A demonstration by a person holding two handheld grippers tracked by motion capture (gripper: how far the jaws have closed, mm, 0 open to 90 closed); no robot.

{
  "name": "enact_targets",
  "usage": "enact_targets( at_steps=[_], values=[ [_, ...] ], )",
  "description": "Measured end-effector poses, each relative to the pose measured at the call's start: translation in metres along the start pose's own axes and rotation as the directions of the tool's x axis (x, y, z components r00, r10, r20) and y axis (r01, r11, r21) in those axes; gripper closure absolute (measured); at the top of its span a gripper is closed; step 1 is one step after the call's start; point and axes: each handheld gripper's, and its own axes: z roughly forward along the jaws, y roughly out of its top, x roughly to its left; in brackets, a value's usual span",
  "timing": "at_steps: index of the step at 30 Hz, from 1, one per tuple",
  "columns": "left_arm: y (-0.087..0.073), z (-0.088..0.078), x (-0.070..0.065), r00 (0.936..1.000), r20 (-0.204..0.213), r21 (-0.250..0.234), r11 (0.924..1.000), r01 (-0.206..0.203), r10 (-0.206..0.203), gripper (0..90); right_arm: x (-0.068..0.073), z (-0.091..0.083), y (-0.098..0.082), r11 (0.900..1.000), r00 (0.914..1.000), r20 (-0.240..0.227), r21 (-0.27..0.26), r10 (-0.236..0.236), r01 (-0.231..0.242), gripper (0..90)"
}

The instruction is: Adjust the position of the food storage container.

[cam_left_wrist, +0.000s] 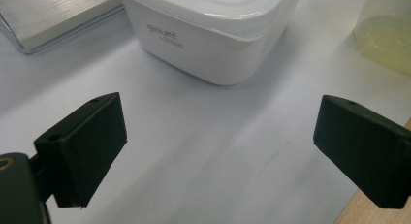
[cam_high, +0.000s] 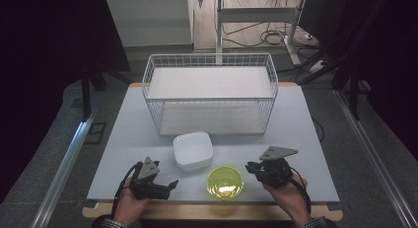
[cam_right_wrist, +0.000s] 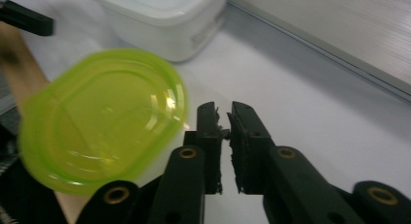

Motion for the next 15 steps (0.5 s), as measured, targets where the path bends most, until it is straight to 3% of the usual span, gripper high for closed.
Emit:
enact_targets(
  at_steps=[2,4,8,11,15],
  values=[
    [0.0,0.0,0.0,1.0,0.0,0.0,1.0,0.001,-0.001,4.7,0.002,0.0,0.001,1.0,0.9999,-0.01,-0.002,-0.005,0.005,84.5],
    [0.0,0.0,0.0,1.0,-0.002,0.003,1.0,0.002,-0.002,4.7,0.011,0.003,0.007,1.0,0.9978,-0.066,-0.01,-0.011,0.01,88.7],
    [-0.001,0.0,0.0,1.0,-0.003,0.009,1.0,-0.001,0.001,4.7,0.021,0.007,0.011,1.0,0.9948,-0.099,-0.015,-0.025,0.024,89.5],
    [-0.001,0.001,0.0,0.9999,-0.008,0.011,0.9999,-0.006,0.006,4.7,0.039,0.016,0.017,0.999,0.9881,-0.147,-0.003,-0.043,0.044,89.5],
    [-0.001,0.001,0.0,0.9999,-0.012,0.011,0.9999,-0.009,0.009,4.7,0.051,0.022,0.022,0.998,0.9833,-0.172,-0.003,-0.059,0.06,89.5]
  ],
)
